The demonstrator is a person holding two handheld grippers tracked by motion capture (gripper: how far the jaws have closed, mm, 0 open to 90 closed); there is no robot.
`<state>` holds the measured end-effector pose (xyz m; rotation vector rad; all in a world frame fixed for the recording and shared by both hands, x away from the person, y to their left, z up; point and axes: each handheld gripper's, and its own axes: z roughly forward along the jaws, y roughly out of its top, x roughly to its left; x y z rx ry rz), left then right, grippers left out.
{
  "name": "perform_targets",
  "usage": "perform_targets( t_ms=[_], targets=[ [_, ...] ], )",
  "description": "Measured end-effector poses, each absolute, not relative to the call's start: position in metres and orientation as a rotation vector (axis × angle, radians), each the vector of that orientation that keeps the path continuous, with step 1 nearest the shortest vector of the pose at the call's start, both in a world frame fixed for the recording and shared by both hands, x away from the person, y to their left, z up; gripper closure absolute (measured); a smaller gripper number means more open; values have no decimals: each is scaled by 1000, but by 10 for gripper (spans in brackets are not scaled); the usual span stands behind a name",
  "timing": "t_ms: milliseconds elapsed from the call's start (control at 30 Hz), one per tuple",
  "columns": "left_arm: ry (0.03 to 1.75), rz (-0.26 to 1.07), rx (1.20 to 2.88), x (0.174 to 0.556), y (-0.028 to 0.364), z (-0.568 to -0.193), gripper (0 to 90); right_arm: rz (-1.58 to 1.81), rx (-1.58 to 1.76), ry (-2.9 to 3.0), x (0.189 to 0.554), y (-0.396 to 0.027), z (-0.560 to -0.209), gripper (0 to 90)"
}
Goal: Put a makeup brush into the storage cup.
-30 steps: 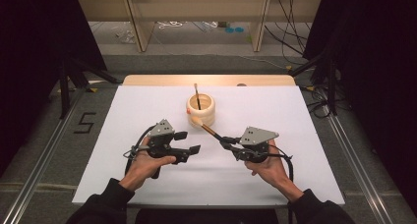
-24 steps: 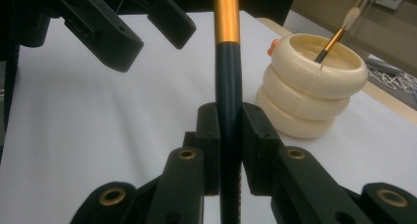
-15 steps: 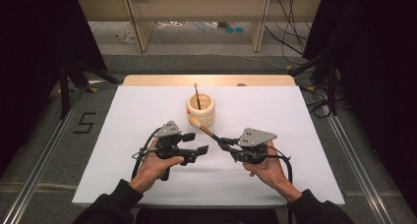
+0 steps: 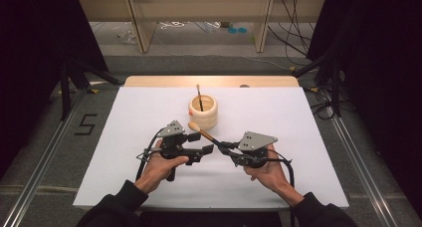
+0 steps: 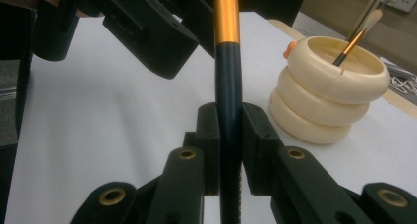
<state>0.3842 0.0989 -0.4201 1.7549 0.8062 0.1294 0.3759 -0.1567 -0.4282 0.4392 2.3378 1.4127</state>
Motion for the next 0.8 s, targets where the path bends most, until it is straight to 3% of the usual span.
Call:
perform_targets(
  t_ms=[233,500,800],
  targets=[
    [796,122,1745,384,95,-420,322,1413,435,2344,375,-153,-430,794],
    [777,111,1725,384,94,-420,464,1419,437,2339,374,-152,-430,794],
    [758,97,1718,383,93,-421,564,1425,430,2333,373,-151,-430,794]
  ],
)
